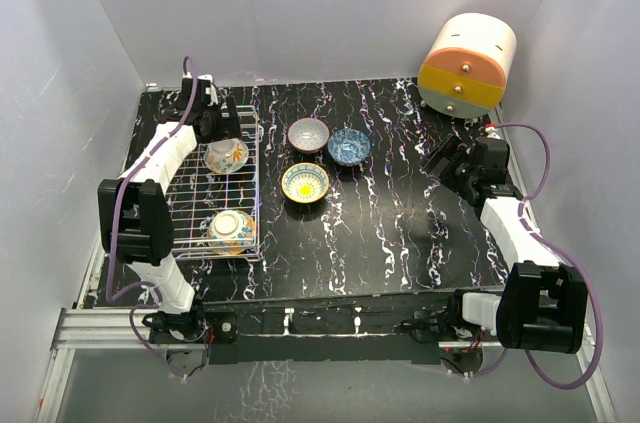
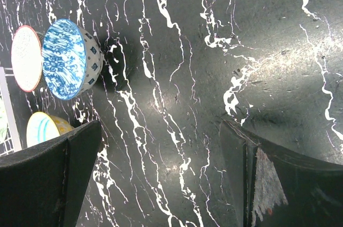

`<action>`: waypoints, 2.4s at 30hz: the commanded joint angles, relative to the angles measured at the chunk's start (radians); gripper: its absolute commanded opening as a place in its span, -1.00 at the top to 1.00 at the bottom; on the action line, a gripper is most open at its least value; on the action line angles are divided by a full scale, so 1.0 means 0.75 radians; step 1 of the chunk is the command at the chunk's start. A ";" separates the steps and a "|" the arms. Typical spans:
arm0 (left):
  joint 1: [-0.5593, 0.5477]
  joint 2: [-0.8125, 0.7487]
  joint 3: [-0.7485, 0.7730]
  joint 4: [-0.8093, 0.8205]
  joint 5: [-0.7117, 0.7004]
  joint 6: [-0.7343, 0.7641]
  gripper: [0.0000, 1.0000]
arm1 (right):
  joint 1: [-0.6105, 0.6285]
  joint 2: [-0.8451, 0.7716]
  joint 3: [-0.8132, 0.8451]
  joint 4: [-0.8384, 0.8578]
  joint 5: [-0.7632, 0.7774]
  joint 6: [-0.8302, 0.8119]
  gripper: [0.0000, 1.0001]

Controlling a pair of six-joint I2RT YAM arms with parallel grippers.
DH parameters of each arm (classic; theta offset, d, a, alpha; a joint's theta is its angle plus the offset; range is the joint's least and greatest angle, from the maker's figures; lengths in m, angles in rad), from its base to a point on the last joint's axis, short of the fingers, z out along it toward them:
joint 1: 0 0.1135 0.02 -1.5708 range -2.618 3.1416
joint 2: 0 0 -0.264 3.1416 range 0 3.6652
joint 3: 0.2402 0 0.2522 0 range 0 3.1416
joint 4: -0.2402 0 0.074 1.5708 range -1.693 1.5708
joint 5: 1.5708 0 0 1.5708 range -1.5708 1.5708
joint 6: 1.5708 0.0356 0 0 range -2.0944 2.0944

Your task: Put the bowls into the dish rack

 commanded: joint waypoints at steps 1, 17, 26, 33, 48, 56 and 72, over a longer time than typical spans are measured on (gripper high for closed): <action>-0.022 -0.012 0.038 -0.047 -0.075 0.072 -0.94 | -0.014 0.018 -0.013 0.091 -0.010 -0.024 -0.92; -0.043 0.079 -0.029 0.044 -0.150 0.090 -0.82 | -0.017 0.028 -0.027 0.112 -0.049 -0.007 -0.91; -0.043 0.068 -0.039 0.047 -0.152 0.063 -0.54 | -0.018 0.018 -0.058 0.104 -0.068 -0.014 -0.91; -0.043 -0.009 -0.131 0.015 -0.203 0.036 -0.31 | -0.018 0.022 -0.072 0.109 -0.088 -0.017 -0.90; -0.041 -0.217 -0.380 -0.168 -0.361 -0.065 0.55 | -0.018 0.016 -0.133 0.148 -0.121 -0.014 -0.91; -0.035 -0.453 -0.535 -0.311 -0.452 -0.208 0.67 | -0.018 0.005 -0.164 0.168 -0.162 -0.008 -0.90; 0.082 -0.727 -0.776 -0.396 -0.361 -0.373 0.69 | -0.017 -0.064 -0.256 0.172 -0.213 -0.016 -0.90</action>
